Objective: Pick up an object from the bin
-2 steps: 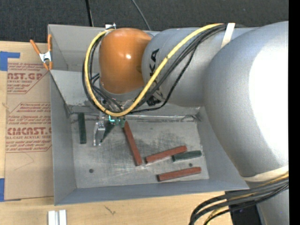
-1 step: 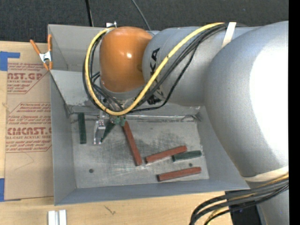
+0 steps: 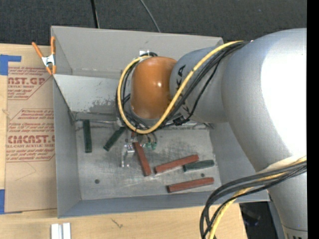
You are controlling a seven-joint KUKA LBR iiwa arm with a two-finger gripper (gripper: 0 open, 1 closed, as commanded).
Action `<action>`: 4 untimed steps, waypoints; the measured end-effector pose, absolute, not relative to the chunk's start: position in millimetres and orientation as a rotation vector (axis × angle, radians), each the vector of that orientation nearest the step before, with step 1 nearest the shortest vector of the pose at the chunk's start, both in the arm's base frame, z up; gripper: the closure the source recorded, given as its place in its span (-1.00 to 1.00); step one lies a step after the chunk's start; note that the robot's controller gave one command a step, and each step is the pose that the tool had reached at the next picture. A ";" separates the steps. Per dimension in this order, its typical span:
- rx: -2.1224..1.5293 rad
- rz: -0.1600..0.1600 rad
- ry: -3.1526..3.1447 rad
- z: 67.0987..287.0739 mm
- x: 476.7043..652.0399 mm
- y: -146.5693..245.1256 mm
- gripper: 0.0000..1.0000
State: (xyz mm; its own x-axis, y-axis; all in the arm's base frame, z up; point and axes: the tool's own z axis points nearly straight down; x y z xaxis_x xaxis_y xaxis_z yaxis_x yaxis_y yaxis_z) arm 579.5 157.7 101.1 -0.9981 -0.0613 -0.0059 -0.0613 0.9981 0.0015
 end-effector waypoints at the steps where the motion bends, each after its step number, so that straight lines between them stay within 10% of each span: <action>1: 0.020 0.000 3.139 72.9 589.2 142.1 -1.00; 2: 0.250 0.004 3.126 73.0 587.0 153.0 -1.00; 3: 0.132 0.012 3.122 77.3 588.0 126.9 1.00; 4: 0.133 0.008 3.127 74.0 586.1 125.8 -1.00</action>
Offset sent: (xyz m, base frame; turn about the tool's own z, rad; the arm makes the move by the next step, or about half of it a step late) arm 0.0038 -0.0017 -0.0311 0.2689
